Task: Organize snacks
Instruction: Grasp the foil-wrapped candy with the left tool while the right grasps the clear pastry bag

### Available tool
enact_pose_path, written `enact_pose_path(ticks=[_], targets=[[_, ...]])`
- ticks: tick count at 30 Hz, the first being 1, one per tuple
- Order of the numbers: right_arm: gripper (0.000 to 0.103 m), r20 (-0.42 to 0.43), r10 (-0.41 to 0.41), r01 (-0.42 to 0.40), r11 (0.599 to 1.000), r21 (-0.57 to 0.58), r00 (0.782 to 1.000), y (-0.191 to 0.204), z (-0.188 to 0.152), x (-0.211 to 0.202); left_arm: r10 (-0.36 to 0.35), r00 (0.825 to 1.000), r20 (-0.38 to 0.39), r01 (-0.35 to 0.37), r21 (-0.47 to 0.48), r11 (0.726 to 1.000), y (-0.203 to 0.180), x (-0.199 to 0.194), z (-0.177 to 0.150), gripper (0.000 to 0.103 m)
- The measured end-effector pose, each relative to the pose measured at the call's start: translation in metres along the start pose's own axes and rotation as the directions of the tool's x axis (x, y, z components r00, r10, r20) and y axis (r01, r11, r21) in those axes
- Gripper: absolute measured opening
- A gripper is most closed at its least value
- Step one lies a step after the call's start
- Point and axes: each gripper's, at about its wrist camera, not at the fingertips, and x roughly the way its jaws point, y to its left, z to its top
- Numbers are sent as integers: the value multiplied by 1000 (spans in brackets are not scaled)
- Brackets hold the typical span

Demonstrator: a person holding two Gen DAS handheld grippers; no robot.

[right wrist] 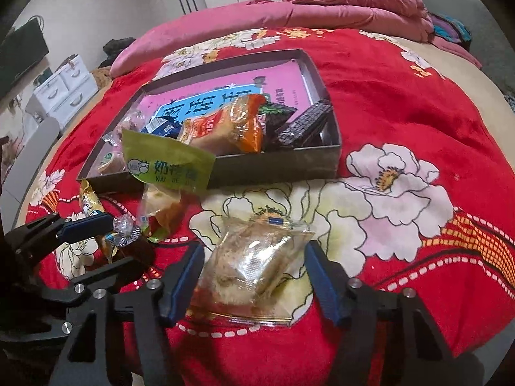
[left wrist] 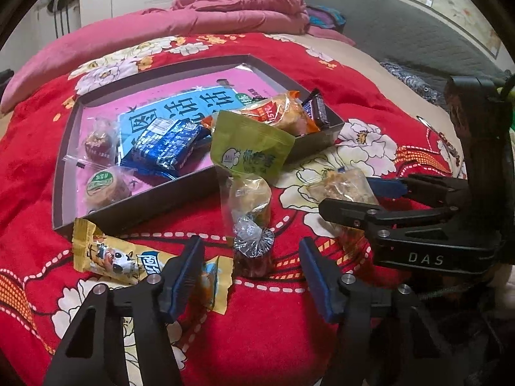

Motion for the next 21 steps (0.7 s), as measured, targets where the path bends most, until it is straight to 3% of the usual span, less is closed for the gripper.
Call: enact_pose_path(ticks=[6,13,21], targets=[[43,2,11,-11,1000,-15,1000,1,-1,-2,-14,1000,-12,14,-17,1000,2,4,0,50],[42,26,16,-17,1000,12,1000,-5,-1,-10,-21,999,-34,21,-21,1000,1,9,0,29],[41,43,15,-17,999,35,999,-8,1,-16,-67,997,-31,66,-54,996,5,5,0,28]])
